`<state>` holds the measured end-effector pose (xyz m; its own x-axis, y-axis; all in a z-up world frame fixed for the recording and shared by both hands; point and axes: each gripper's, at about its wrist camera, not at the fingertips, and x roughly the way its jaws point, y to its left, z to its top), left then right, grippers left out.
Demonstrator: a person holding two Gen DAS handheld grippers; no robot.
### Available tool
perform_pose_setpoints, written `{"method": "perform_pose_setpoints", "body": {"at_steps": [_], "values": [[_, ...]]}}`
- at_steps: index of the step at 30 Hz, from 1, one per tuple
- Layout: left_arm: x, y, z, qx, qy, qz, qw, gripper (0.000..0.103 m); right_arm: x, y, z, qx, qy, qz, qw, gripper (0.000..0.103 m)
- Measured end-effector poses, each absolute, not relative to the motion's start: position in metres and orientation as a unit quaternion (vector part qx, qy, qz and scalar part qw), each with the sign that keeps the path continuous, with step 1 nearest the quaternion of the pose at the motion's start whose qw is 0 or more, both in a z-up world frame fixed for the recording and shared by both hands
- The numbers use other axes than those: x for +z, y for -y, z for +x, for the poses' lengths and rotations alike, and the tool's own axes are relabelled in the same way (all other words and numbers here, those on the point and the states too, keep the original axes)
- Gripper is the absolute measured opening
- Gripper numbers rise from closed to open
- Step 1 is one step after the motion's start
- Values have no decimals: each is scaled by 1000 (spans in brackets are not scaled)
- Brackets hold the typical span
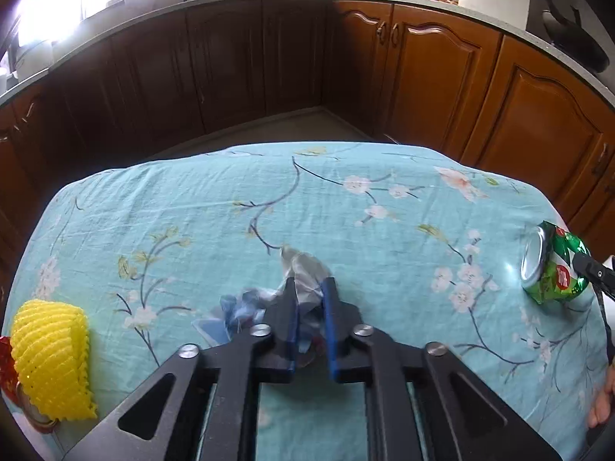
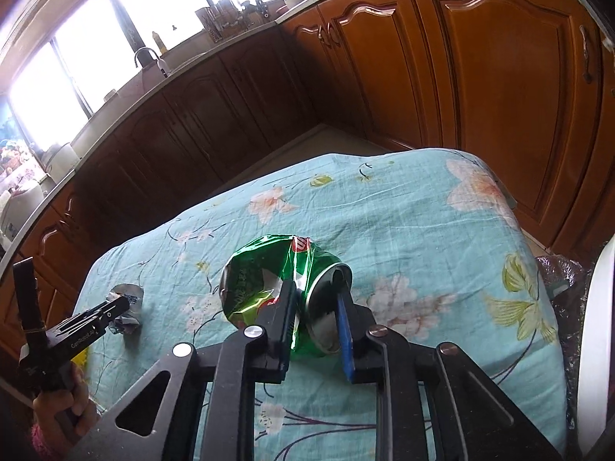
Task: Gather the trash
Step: 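Grasp the crumpled paper ball with the left tool while the right tool grasps the green soda can, then carry the paper ball and soda can to the bin and open both tools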
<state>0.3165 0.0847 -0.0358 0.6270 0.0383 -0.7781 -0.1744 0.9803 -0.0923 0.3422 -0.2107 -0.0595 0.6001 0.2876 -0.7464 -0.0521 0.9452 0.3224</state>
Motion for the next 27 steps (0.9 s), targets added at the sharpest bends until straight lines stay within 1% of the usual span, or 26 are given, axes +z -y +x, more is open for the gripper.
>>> {"method": "perform_pose_setpoints", "body": {"at_steps": [10, 14, 27], "values": [[-6, -21, 269, -56, -408, -109, 905, 9, -28, 245, 280, 107, -409, 160, 892, 19], [7, 2, 252, -94, -400, -102, 906, 9, -22, 257, 255, 104, -404, 161, 895, 19], [11, 78, 219, -166, -414, -66, 893, 9, -3, 302, 188, 77, -385, 160, 906, 19]]}}
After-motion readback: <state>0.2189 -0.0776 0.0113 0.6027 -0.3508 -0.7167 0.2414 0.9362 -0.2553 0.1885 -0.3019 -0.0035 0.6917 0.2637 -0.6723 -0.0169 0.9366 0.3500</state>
